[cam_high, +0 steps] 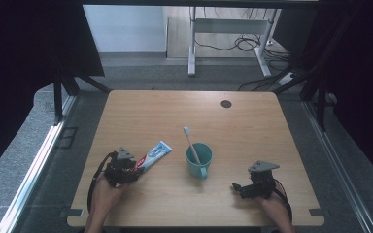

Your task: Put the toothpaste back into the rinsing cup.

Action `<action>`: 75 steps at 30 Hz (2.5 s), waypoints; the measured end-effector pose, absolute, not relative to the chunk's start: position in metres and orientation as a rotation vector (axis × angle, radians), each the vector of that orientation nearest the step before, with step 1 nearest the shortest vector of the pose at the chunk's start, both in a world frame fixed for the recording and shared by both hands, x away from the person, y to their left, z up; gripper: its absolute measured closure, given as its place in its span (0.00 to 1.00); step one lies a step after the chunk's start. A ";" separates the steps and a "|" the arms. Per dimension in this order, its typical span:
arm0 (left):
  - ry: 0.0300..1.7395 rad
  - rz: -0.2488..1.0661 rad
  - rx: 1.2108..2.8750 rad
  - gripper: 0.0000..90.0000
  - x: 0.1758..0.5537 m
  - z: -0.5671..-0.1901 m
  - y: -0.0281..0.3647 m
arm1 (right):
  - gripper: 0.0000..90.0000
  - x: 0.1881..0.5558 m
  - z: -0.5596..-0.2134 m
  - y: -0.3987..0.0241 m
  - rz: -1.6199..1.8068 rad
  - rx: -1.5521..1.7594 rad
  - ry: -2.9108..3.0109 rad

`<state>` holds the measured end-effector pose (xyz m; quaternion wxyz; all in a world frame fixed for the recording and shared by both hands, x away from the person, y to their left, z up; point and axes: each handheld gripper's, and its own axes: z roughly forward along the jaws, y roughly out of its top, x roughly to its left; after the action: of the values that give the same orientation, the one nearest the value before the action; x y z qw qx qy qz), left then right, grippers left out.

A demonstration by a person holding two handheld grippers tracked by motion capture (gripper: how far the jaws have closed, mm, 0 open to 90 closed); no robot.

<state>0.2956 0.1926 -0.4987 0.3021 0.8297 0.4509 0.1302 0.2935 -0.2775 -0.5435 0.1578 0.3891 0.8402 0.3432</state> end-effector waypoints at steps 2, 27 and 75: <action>1.201 0.335 2.222 0.51 0.298 -0.500 0.193 | 0.00 0.294 -0.544 -0.278 0.982 1.113 2.403; 1.241 0.100 2.650 0.30 0.357 -0.496 0.156 | 0.00 0.294 -0.543 -0.278 0.981 1.112 2.404; 1.295 -0.062 2.775 0.74 0.397 -0.495 0.134 | 0.00 0.294 -0.543 -0.278 0.979 1.111 2.406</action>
<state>0.3974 0.1336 -0.4950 0.0392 0.9053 0.4224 -0.0203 0.2935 -0.2778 -0.5433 0.1575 0.3884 0.8410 0.3421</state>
